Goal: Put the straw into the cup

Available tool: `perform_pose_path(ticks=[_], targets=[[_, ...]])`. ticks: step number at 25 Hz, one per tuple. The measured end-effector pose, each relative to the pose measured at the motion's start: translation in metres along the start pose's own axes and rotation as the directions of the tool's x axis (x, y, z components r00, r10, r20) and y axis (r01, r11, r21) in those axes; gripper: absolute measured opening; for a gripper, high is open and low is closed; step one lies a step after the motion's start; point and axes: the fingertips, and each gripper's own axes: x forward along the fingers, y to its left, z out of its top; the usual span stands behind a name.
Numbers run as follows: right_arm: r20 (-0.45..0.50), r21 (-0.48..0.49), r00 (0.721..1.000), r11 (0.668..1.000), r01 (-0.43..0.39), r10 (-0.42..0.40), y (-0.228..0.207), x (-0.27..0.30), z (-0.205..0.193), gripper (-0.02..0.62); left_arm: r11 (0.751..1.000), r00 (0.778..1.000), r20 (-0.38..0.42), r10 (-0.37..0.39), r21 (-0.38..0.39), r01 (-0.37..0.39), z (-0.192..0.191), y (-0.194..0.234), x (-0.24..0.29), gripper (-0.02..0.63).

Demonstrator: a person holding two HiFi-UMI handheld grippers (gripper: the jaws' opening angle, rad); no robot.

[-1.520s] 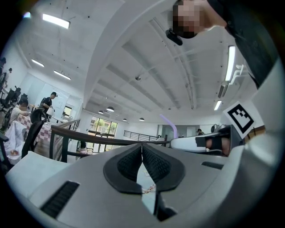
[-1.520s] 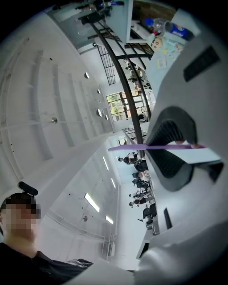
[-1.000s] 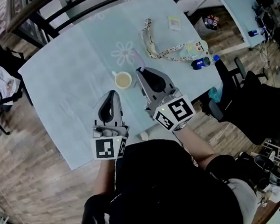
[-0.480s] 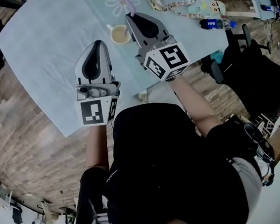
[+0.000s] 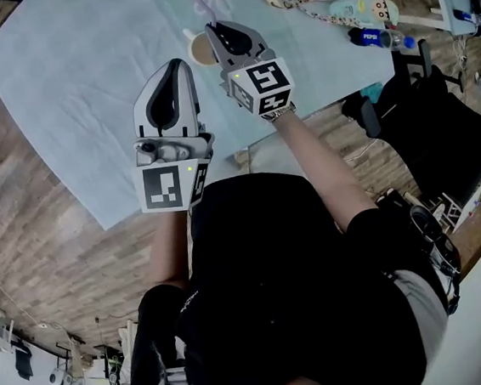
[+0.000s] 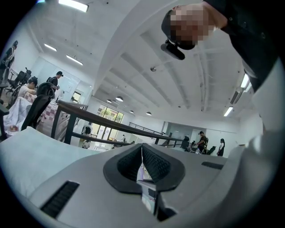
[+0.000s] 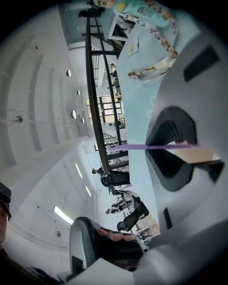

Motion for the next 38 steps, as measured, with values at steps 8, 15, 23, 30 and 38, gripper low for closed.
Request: perform_pose_path(ticks=[8,15,23,30,38], targets=[[-0.056,-0.015,0.998,1.000,-0.006,0.005,0.003,0.009,-0.019,0.034,1.000,1.000,-0.009,0.017,-0.014,-0.017,-0.004,0.006,-0.001,0.015],[-0.094,-0.021,0.996,1.000,0.009,-0.011,-0.001,0.018,-0.024,0.034,1.000,1.000,-0.018,0.020,-0.016,-0.020,-0.008,0.004,-0.001,0.015],[-0.164,-0.054,0.985,0.998,0.041,-0.050,-0.004,0.030,-0.027,0.037,1.000,1.000,-0.015,0.011,-0.012,-0.011,-0.008,0.001,0.000,0.015],[-0.189,-0.035,0.981,0.999,0.028,-0.034,-0.003,0.030,-0.028,0.098,1.000,1.000,-0.004,0.024,0.002,-0.024,-0.005,-0.001,-0.006,0.015],[-0.150,-0.014,0.988,0.999,0.032,-0.033,-0.006,0.014,-0.020,0.165,0.998,0.998,0.010,0.058,0.019,-0.058,-0.002,-0.009,-0.019,0.015]])
